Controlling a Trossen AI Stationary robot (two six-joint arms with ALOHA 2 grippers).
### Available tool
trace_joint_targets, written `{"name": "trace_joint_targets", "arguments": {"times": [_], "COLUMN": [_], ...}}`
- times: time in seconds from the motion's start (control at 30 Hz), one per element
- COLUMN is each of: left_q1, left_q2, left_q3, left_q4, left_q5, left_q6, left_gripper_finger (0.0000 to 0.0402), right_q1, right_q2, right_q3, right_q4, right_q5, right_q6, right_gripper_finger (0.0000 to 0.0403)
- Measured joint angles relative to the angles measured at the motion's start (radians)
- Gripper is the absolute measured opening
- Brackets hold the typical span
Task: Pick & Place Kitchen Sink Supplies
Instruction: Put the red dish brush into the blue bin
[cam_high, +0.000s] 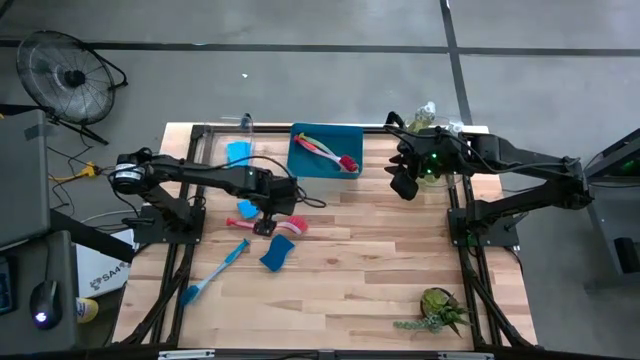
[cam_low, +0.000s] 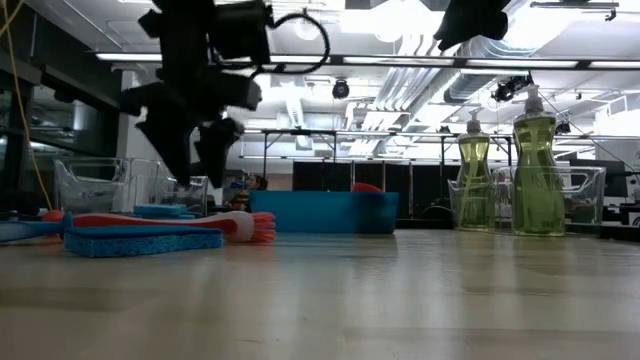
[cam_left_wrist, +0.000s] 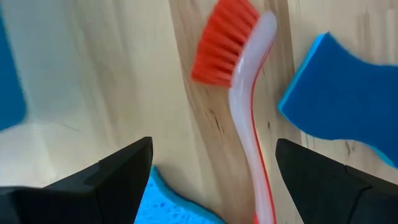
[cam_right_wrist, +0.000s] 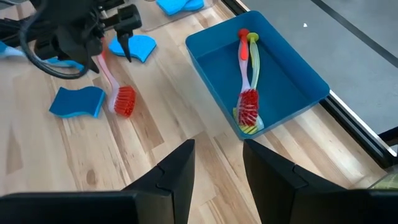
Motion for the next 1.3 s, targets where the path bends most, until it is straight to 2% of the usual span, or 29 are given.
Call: {"name": "trace_joint_targets", "arguments": {"times": [0.33, 0.77, 0.93, 1.3], "left_q1": [-0.008, -0.034, -0.033, -0.033], "left_q2": [0.007, 0.008, 0.008, 0.008], "left_q3": [-0.105, -0.187, -0.197, -0.197], "left_q4": [0.176, 0.277, 0.336, 0.345], "left_q5": [0.025, 0.026, 0.022, -0.027], "left_q6": [-0.044, -0.109, -0.143, -0.135], "left_gripper_finger": [0.0335, 0.0335, 0.0335, 0.0335], "right_q1": [0.000, 0.000, 0.000, 0.000], "right_q2": [0.000, 0.000, 0.000, 0.000], "right_q3": [0.000, 0.000, 0.000, 0.000], "right_q4": [0.000, -0.001, -0.002, -0.002], "right_q5": [-0.007, -0.003, -0.003, -0.007], "right_q6": [0.001, 0.004, 0.003, 0.002], "right_gripper_finger": [0.0130, 0.0130, 0.0130, 0.0130]}}
